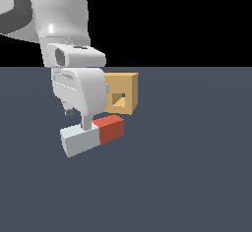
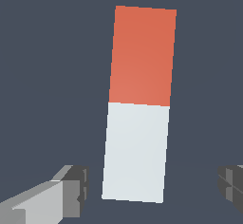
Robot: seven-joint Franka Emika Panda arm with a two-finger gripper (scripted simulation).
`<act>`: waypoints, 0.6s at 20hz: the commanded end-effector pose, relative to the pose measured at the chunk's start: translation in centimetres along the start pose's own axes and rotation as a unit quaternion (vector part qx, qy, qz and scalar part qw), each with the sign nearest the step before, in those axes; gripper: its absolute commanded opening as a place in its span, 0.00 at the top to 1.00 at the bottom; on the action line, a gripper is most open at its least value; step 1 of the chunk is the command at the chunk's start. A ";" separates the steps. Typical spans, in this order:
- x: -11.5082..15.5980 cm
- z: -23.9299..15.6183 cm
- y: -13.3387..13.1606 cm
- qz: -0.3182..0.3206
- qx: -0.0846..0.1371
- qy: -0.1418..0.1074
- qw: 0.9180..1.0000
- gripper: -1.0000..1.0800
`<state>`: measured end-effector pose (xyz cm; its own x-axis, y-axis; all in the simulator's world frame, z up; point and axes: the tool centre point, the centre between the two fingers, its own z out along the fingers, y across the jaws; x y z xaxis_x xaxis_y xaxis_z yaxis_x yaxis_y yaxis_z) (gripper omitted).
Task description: Insert the peg into the horizontal hole in a box.
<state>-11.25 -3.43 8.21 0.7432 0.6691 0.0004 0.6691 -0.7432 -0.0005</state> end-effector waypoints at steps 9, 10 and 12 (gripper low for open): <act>-0.6 0.7 -0.9 0.038 0.000 0.000 0.999 0.04; -0.5 0.7 -0.9 0.037 0.000 0.000 0.999 0.04; -0.5 0.7 -0.9 0.036 0.000 0.000 0.999 0.04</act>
<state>-12.25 -3.09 7.49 0.7894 0.6139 -0.0003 0.6139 -0.7894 0.0000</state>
